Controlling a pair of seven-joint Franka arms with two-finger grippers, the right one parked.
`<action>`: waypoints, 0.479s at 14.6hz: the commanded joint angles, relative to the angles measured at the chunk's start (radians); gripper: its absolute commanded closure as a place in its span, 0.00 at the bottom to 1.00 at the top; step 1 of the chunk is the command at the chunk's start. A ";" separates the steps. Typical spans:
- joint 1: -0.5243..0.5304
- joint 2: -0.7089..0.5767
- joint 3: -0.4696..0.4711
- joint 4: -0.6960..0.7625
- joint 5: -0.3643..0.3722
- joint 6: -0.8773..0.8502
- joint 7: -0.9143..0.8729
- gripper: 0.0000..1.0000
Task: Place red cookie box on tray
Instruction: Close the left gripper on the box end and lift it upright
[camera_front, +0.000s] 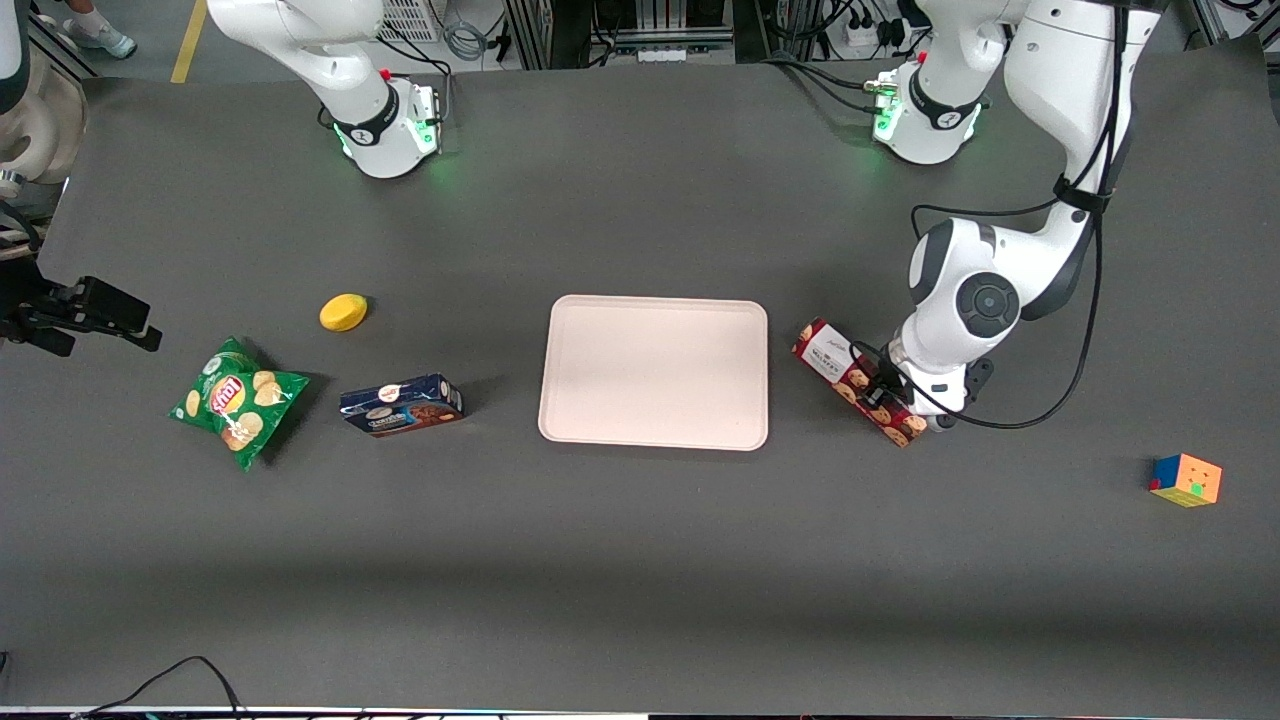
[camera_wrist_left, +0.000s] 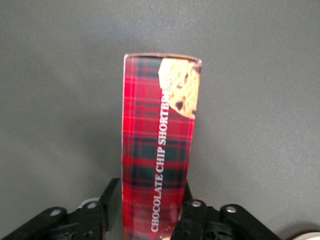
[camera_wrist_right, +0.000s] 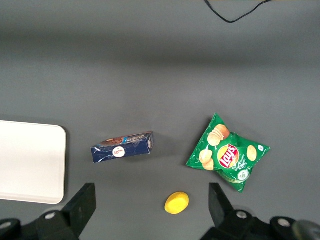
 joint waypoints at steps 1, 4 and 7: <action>-0.012 -0.006 -0.015 0.000 0.006 0.002 -0.056 0.74; -0.010 -0.018 -0.017 0.026 0.014 -0.043 0.008 0.94; -0.005 -0.033 -0.008 0.150 0.012 -0.275 0.136 1.00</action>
